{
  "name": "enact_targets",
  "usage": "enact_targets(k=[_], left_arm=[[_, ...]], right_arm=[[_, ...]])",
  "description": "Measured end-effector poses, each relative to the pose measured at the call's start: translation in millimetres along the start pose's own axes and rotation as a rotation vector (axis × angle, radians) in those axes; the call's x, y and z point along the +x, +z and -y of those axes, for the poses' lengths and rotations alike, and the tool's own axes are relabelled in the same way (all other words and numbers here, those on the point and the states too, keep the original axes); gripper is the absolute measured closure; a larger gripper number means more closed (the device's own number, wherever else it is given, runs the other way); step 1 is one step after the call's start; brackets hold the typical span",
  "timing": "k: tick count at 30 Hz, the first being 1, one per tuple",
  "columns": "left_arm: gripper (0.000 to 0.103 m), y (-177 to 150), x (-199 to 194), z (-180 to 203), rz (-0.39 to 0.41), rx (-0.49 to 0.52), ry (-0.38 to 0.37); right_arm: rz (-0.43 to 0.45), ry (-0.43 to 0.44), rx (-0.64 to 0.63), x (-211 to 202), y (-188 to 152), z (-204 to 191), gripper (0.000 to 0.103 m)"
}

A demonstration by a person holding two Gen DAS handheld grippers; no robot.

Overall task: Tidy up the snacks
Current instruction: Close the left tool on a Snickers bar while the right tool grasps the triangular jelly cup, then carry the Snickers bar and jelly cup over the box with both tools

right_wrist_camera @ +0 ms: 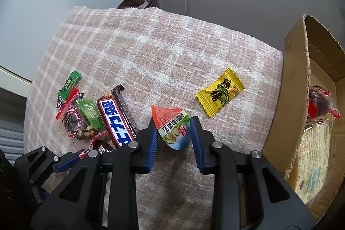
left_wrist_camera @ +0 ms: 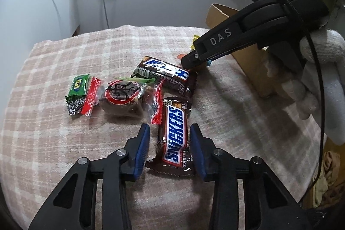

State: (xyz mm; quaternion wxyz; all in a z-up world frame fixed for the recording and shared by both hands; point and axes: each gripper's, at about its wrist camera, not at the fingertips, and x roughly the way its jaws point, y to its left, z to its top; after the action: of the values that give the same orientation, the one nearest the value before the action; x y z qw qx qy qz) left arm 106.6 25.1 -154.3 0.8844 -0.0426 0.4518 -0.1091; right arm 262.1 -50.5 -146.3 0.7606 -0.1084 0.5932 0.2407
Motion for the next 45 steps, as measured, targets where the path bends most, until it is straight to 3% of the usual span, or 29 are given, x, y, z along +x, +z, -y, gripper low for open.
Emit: enact_targets(k=[3, 12, 28, 40, 45], left_arm=[[0.075, 0, 2, 0, 0.002, 0.001, 0.002], [0.076, 0, -2, -1, 0.019, -0.011, -0.005], [0.076, 6, -49, 7, 0.105, -0.012, -0.020], [0.076, 31, -75, 43, 0.190, 0.046, -0.050], [0.076, 44, -75, 62, 0.214, 0.080, -0.073]], right_arm=[[0.002, 0.005, 0.007, 0, 1, -2, 0.073], [0.030, 0.053, 0.014, -18, -16, 2, 0.076], [0.171, 0.122, 0.029, -83, -49, 18, 0.076], [0.298, 0.105, 0.034, -148, -87, 50, 0.076], [0.344, 0.057, 0.061, -168, -98, 75, 0.076]])
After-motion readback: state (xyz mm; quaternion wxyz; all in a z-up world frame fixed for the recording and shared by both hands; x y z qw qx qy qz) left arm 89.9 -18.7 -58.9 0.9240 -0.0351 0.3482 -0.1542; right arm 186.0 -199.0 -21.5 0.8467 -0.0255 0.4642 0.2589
